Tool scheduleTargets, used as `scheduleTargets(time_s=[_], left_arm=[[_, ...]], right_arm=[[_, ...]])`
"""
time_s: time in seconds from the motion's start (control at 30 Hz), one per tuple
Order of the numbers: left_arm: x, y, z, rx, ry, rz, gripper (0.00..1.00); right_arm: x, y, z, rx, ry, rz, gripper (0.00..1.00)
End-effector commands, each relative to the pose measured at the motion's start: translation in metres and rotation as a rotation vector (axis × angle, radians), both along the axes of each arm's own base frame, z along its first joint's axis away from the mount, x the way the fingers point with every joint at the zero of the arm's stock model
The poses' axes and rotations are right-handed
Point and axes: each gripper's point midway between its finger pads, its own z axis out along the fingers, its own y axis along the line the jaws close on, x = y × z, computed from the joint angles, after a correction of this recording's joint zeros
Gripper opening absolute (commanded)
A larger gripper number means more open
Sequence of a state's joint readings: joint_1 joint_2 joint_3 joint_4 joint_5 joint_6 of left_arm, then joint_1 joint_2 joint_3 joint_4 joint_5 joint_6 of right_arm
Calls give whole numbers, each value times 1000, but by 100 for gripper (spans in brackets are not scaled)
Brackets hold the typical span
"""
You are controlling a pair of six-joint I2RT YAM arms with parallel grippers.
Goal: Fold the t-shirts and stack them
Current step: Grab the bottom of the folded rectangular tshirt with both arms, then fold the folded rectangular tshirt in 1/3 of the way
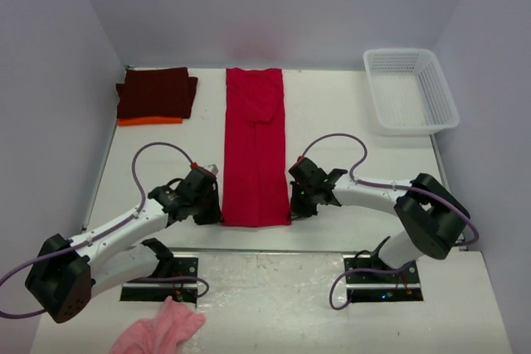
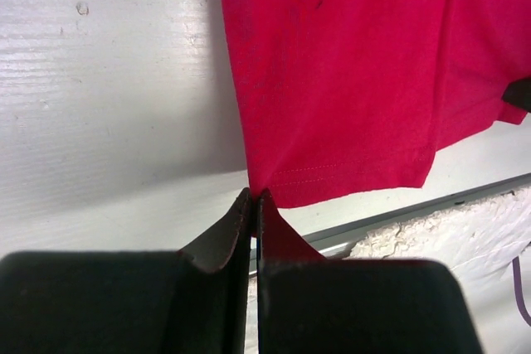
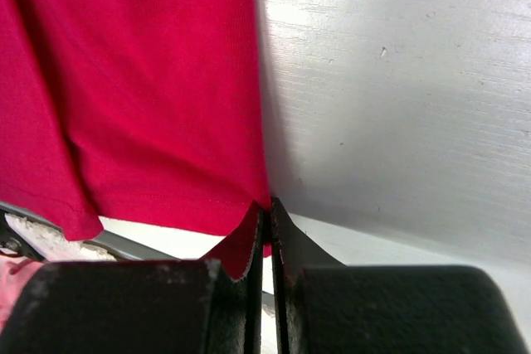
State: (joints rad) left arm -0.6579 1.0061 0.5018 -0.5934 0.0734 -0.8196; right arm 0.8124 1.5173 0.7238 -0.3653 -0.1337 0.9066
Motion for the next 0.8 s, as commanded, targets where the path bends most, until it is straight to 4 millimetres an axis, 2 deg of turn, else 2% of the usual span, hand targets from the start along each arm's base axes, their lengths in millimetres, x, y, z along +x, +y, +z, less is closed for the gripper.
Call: scheduleTargets(time_s=[0.0, 0.13, 0.37, 0.47, 0.77], left_arm=[[-13, 7, -4, 19, 45, -1, 0], [-17, 5, 3, -2, 43, -18, 0], [-15, 2, 36, -41, 3, -27, 0], [-16, 4, 44, -42, -4, -22, 0], [-34, 10, 44, -63, 33, -18, 0]], right_arm=[[-14, -27, -12, -107, 18, 23, 0], [-18, -29, -9, -100, 17, 38, 0], [-31, -28, 13, -72, -8, 83, 0], [-36, -32, 21, -78, -25, 89, 0], [-52, -42, 48, -48, -49, 93, 0]])
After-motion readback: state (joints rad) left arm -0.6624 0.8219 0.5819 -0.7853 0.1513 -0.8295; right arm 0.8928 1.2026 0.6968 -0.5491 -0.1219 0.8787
